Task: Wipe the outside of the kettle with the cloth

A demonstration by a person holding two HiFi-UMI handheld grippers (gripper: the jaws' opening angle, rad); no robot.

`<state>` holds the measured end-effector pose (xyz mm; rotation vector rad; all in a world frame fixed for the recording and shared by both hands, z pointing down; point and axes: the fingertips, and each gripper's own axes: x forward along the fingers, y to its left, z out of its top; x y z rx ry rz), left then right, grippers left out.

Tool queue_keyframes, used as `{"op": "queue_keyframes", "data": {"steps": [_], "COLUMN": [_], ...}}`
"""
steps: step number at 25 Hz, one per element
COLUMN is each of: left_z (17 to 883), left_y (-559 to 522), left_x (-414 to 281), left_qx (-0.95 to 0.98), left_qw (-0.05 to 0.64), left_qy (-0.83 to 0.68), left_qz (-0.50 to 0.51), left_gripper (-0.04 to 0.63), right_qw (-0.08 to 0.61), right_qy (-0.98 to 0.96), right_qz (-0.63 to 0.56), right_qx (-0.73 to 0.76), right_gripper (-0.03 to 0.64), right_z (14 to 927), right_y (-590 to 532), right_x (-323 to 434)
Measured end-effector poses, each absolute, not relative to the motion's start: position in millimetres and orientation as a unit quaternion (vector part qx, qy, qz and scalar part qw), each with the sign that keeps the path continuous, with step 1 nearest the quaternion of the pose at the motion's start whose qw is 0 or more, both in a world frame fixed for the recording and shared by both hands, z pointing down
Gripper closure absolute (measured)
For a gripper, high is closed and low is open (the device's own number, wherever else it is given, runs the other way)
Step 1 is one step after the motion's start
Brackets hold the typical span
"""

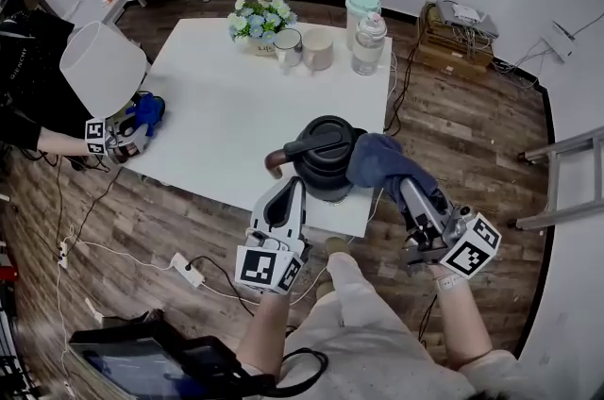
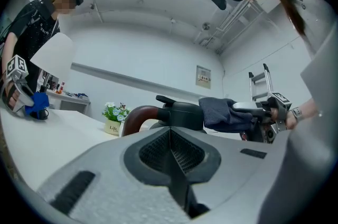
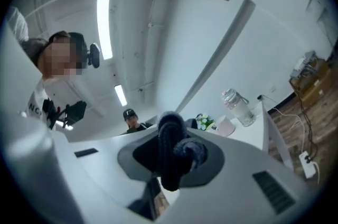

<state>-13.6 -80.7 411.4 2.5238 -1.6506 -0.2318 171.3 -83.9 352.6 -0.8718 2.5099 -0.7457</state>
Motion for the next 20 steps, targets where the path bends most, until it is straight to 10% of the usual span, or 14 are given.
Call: {"op": "queue_keyframes", "data": {"steps": [20], "left_z": [408], "left_y": [-84], "left_x": [-18], "left_qx": [0.835], "left_qw": [0.033], "left_qy": [-0.546], "left_qz": [-0.061], "left_gripper": [0.586], "right_qw": [0.099], "right_qy": [0.819], "right_qz": [-0.431], "right_qx": [-0.365], "right_gripper": [0.555], "right_z": [511], "right_y": [-107], "right_x": [160]}}
